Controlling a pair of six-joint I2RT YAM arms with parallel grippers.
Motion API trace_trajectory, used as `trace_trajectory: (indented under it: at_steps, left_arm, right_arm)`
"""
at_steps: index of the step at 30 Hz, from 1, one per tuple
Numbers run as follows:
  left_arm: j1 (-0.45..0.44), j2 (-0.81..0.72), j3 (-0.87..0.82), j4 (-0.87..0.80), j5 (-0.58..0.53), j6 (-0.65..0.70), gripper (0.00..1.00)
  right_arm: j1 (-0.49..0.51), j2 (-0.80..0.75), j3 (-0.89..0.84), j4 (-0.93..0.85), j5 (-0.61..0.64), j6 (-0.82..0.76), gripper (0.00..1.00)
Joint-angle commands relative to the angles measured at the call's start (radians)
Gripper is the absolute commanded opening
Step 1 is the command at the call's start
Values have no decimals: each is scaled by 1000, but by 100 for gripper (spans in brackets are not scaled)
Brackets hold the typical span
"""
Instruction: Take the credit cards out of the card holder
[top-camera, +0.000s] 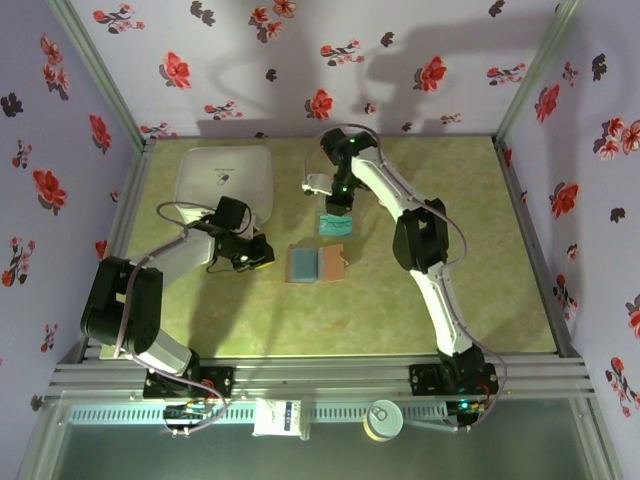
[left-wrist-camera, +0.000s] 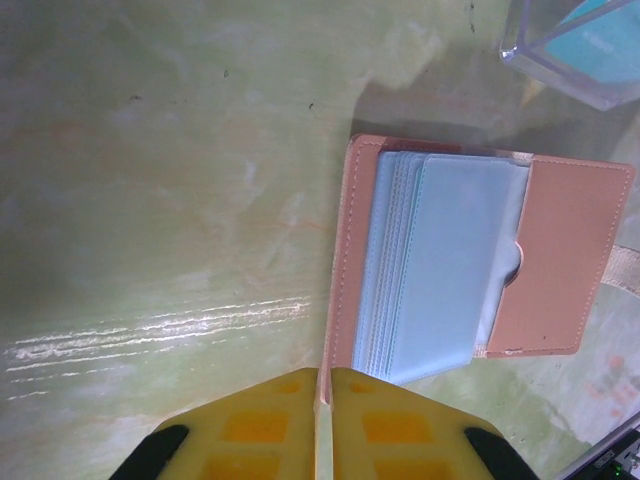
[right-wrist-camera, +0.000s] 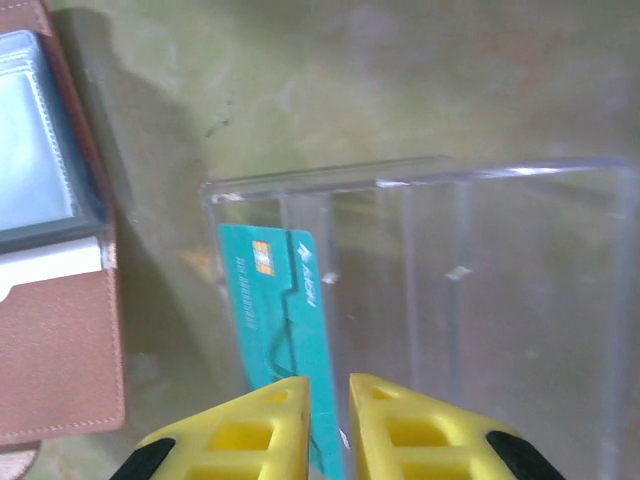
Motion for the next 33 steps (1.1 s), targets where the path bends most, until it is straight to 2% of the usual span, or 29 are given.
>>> trace_trajectory:
  at_steps: [1,5,11,21,29,33]
  left_arm:
    - [7,-5,16,-30,1,17,11]
    - [6,2,18,-28,12,19,10]
    - [6,22,11,-17,32,21,10]
    - [-1,31,-4,0,38,12,10]
    - [-9,36,1,-7,38,12,10]
    - [-19,46,11,-10,41,14,10]
  right_arm:
    - [-7,-95,-44,97,70,48,15]
    - [0,-105,-80,126,70,58,5]
    - [16,-98,-154,191,107,74,0]
    - [37,-95,-259,216,110,62,0]
    - [44,-96,-289,200,119,50,0]
    - [43,-136,-284,249,138,84,0]
